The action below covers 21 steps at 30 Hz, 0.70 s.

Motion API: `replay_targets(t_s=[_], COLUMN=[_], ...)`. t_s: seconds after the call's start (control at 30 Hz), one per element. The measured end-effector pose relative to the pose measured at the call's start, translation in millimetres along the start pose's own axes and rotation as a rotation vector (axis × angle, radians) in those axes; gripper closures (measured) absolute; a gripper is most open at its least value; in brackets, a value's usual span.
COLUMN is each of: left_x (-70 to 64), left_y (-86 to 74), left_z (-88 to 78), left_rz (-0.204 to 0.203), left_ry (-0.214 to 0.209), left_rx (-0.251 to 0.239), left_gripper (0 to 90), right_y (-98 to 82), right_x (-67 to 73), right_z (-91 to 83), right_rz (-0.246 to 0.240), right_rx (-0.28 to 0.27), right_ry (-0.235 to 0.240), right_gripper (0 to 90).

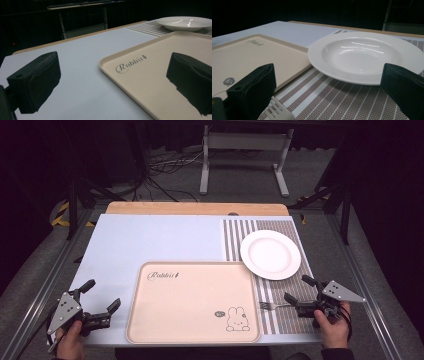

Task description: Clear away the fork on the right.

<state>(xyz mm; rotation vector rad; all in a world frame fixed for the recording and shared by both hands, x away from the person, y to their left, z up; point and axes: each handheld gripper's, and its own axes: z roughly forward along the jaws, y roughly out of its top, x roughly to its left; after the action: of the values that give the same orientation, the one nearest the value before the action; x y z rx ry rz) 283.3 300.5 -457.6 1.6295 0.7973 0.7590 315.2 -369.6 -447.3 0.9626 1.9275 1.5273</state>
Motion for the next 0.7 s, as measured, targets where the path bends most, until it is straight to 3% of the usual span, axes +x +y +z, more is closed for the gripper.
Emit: replay_targets(t_s=[0.7], left_x=[-0.8], left_y=[0.0], left_z=[0.7], left_rz=[0.004], left_ry=[0.0], left_rx=[0.003], left_gripper=[0.1], right_y=[-1.4], right_x=[0.1], right_z=[2.3], right_rz=[0.003], right_rx=[0.017], right_ry=[0.009], right_gripper=[0.5])
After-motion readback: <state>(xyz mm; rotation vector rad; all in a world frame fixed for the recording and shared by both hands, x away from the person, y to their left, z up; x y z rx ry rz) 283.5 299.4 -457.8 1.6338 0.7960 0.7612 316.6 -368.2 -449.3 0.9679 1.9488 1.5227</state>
